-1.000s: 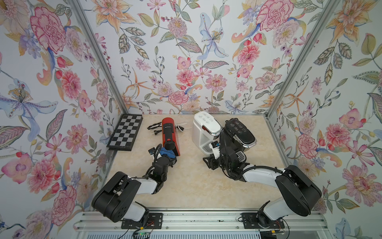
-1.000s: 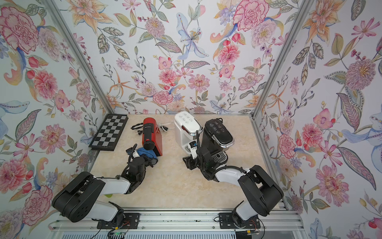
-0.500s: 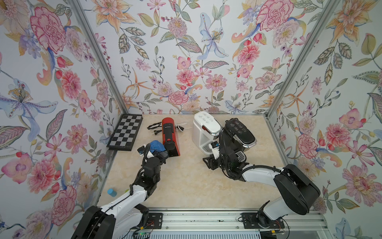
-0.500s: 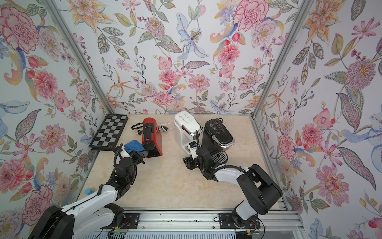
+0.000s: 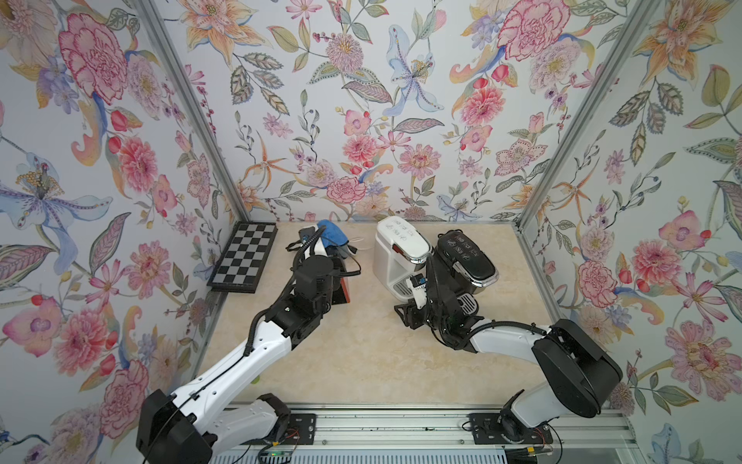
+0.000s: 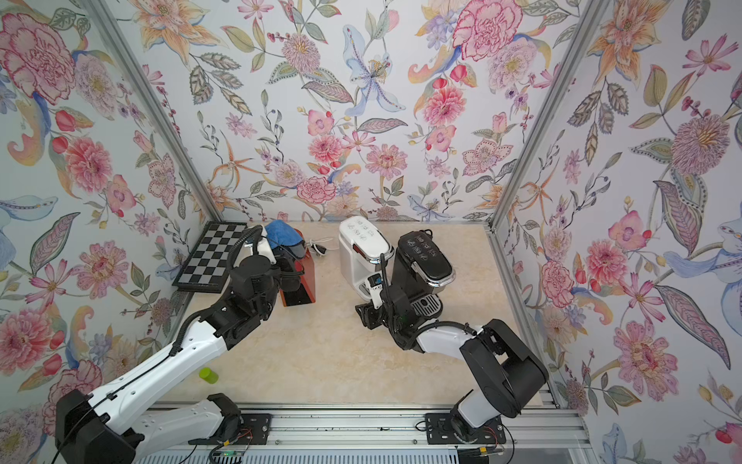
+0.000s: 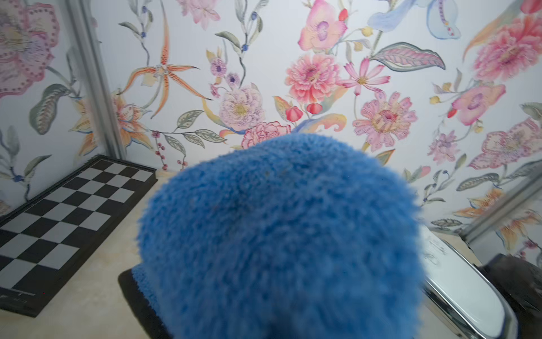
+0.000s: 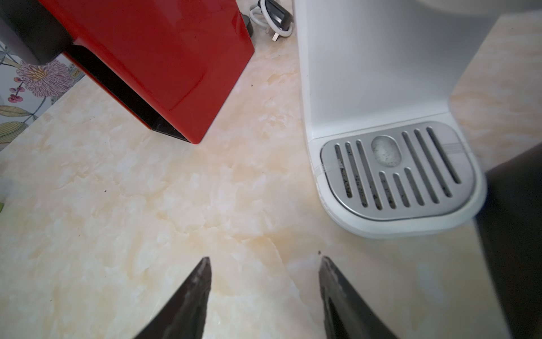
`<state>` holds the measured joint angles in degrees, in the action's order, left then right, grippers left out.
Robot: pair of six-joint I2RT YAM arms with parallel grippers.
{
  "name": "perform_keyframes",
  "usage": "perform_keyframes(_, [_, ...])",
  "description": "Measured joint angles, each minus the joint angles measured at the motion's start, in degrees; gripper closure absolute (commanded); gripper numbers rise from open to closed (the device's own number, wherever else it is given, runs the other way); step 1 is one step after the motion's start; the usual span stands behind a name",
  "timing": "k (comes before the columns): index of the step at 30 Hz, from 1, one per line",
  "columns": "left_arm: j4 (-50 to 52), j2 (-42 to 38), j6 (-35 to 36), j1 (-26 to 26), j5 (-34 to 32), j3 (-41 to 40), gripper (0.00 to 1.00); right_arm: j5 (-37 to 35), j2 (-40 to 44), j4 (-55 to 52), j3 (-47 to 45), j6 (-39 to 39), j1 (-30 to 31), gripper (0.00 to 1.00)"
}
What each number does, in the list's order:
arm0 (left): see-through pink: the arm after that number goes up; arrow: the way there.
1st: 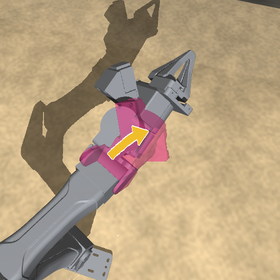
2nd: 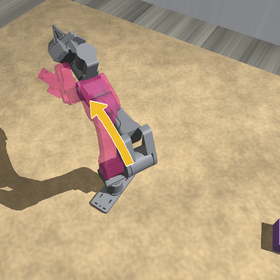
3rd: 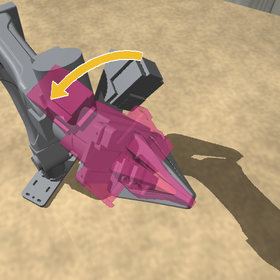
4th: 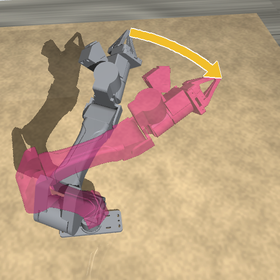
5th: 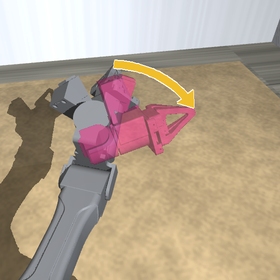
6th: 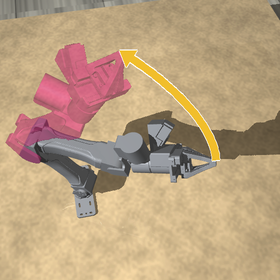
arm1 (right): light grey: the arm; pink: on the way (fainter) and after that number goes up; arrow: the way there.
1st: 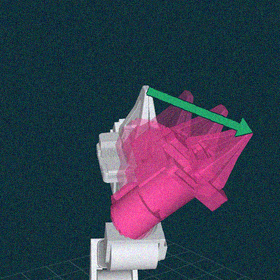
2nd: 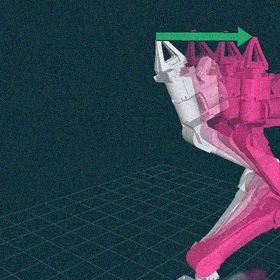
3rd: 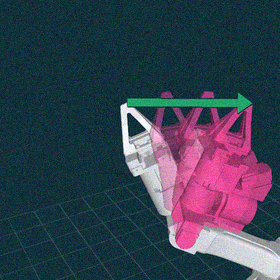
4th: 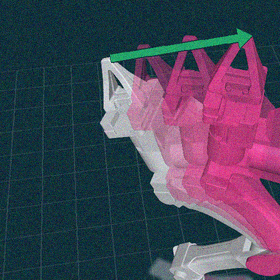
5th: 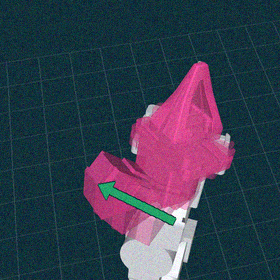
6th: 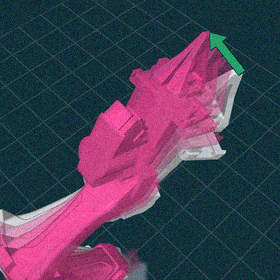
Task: Wipe the surface of a coffee machine
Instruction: Wipe the dirt from the surface of the coffee machine.
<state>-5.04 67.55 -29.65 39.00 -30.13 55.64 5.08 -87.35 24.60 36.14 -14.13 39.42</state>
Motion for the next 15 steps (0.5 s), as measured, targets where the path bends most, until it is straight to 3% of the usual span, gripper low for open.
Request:
perform_keyframes(3, [-0.11, 5.86, 0.55, 2.80, 2.36, 2.43, 1.00, -0.94, 1.27, 0.55, -0.50, 0.00, -0.02, 0.40])
perform_keyframes(9, [0.81, 17.07, 0.50, 2.84, 2.95, 6.08, 1.00, -1.03, 1.31, 0.66, -0.48, -0.22, -0.02, 0.40])
perform_keyframes(15, [4.22, 25.66, -0.59, -0.42, 2.64, 14.14, 1.00, -1.03, 1.31, 0.52, -0.48, -0.22, -0.02, 0.40])
